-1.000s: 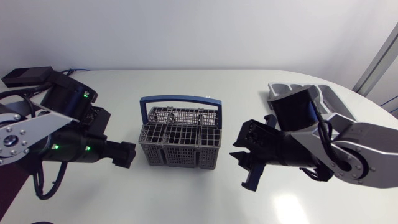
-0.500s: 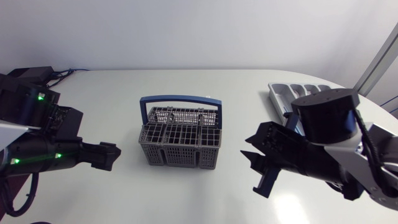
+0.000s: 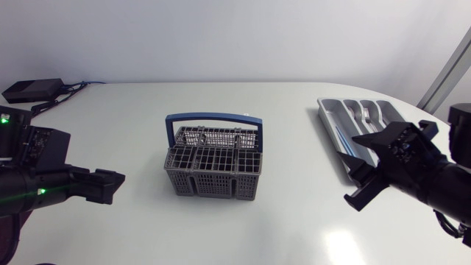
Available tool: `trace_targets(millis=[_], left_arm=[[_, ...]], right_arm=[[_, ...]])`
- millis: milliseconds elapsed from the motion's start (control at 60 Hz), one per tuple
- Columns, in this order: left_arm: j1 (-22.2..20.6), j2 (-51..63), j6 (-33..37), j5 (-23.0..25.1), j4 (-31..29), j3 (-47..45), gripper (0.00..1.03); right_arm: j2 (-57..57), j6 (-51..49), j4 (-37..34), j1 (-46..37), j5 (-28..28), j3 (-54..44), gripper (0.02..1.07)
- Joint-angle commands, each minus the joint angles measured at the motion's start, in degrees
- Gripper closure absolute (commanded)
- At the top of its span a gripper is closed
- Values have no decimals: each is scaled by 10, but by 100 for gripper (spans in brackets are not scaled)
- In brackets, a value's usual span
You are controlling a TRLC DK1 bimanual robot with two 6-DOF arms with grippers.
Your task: Unload the cutlery basket into the drawer organizer.
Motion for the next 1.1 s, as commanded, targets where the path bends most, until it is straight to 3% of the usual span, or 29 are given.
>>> trace_targets(millis=[0,67,183,283,533,750,1083], left_arm=[[11,-14,18,0,-7,-22,4],[13,-25,21,0,-8,-27,4],[26,-42,32,0,-11,-34,4],[37,-57,39,-1,-14,-39,4],[71,-100,48,0,-13,-46,4],[79,-153,51,-1,24,-53,4],[118,-225,56,4,161,-139,4]], right_arm=[[-30,21,13,-33,1,-33,47],[-53,29,20,-52,0,-44,36],[-90,29,34,-75,0,-60,29],[-127,27,43,-90,-2,-75,6],[-209,72,75,-121,-8,-126,6],[-261,144,98,-145,-19,-175,6],[-336,250,134,-181,-35,-247,6]])
